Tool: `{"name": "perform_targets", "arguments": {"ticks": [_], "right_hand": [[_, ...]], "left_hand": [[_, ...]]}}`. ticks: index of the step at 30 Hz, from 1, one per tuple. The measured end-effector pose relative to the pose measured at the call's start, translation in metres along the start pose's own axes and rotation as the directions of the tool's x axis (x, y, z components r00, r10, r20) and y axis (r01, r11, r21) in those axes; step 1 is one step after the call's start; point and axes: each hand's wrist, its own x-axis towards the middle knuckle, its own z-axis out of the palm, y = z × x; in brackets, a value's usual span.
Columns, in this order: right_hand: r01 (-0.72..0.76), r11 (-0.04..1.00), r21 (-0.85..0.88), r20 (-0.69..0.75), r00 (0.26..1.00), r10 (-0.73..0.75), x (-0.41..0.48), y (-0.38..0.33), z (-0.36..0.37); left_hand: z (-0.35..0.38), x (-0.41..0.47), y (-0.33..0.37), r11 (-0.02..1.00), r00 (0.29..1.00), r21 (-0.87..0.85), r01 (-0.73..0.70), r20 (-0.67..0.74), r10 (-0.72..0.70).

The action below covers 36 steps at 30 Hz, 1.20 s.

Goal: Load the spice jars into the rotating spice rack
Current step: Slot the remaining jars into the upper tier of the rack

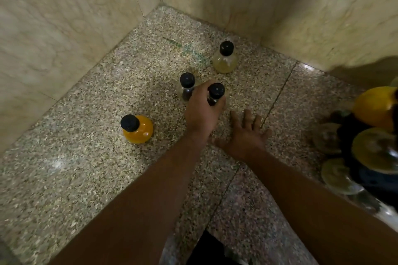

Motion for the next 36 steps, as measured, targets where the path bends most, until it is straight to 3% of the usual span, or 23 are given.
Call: {"name": "perform_targets", "arguments": {"ticks": [5,12,20,24,31,36], "right_hand": [[0.015,0.997,0.081,-0.062,0.998,-0.010,-0.017,0.005,-0.006],[0.097,0.883,0.460,-0.275,0.961,0.038,-0.060,0.021,-0.016],[0.067,0.723,0.687,-0.411,0.857,0.311,-0.153,0.074,-0.022],[0.096,0.576,0.812,-0.406,0.802,0.438,-0.191,0.104,-0.026],[0.280,0.173,0.944,-0.322,0.682,0.657,-0.246,0.158,-0.040],[0.382,-0.051,0.923,-0.258,0.709,0.656,-0.261,0.190,-0.064]], "left_hand": [[-0.007,-0.017,0.014,0.999,0.999,0.017,-0.044,-0.011,0.044],[-0.008,-0.058,0.040,0.989,0.993,0.095,-0.114,-0.026,0.117],[0.007,-0.146,0.087,0.984,0.985,0.069,-0.166,0.061,0.162],[0.020,-0.181,0.114,0.975,0.969,0.047,-0.216,0.132,0.209],[0.049,-0.224,0.163,0.947,0.903,-0.052,-0.317,0.290,0.318],[0.061,-0.228,0.199,0.894,0.812,-0.168,-0.416,0.373,0.449]]}}
